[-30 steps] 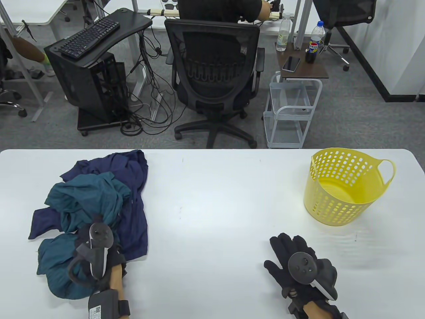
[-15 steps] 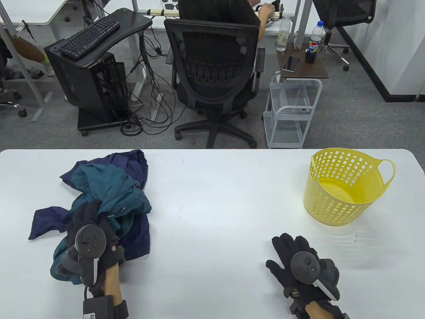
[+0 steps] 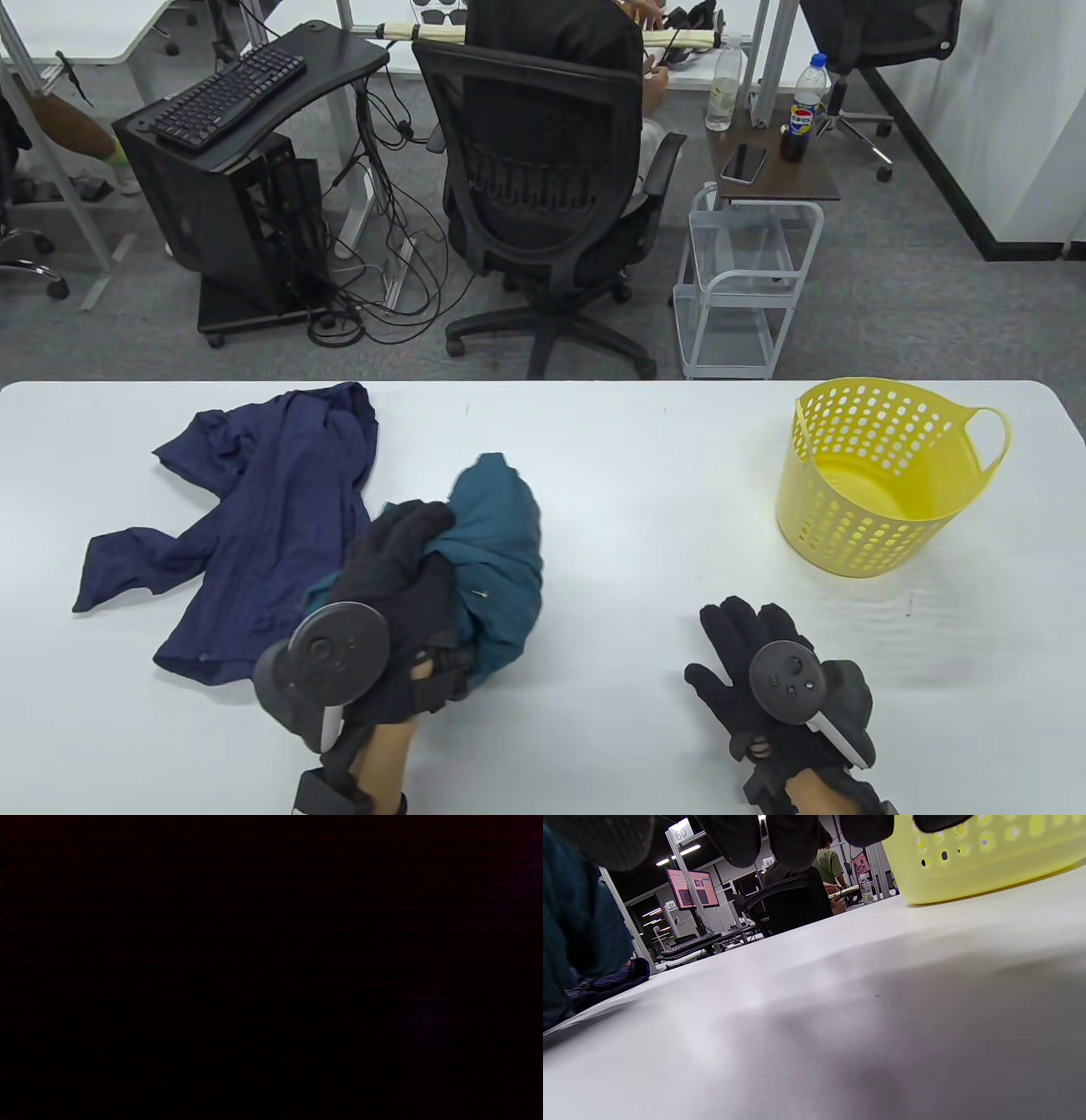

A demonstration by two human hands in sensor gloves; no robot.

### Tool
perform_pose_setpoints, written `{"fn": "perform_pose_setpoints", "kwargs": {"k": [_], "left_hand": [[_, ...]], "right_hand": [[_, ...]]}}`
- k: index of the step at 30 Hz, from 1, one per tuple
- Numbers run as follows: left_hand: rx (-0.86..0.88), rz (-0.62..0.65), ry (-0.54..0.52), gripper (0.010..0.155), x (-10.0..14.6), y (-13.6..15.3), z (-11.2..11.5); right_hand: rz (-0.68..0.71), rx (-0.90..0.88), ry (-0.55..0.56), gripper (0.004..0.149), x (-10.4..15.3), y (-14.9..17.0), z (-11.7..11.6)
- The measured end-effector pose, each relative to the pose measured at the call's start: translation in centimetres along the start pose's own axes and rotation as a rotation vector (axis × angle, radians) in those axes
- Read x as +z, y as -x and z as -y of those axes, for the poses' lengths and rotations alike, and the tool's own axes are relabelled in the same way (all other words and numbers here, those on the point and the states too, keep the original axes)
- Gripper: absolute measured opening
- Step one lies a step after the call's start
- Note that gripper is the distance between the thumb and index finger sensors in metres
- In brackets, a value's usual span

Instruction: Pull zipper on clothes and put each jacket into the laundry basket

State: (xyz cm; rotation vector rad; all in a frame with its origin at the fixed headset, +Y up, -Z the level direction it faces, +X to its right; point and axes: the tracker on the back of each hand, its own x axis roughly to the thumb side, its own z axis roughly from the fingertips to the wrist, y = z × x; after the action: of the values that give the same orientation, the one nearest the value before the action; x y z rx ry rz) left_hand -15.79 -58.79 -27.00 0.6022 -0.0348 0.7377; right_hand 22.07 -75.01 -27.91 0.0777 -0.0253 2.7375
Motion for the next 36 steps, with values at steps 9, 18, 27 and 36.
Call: {"fn": "perform_pose_setpoints", "kwargs": {"k": [9,18,27,36], "left_hand": [[-0.148,0.115,0.482,0.044,2.7,-2.0,10.8],[-0.632,0.056,0.800,0.059,4.7,4.6,17.2],[-0.300,-0.085,0.749,0.067,3.1,5.2,10.1],[-0.263,-0.050,0.826,0.085,4.9,5.8,10.7]], "right_hand": [[-0.131,0.036,0.039,0.057,-0.3,1.6,0.3],[-0.170,-0.087,0.110,0.057,-0.7,3.6,2.1],[-0.011,-0.152,-0.265,0.105,0.9,-0.8,3.7],[-0.041,0.150,-0.339,0.118,-0.9,-2.0,-1.4]]}}
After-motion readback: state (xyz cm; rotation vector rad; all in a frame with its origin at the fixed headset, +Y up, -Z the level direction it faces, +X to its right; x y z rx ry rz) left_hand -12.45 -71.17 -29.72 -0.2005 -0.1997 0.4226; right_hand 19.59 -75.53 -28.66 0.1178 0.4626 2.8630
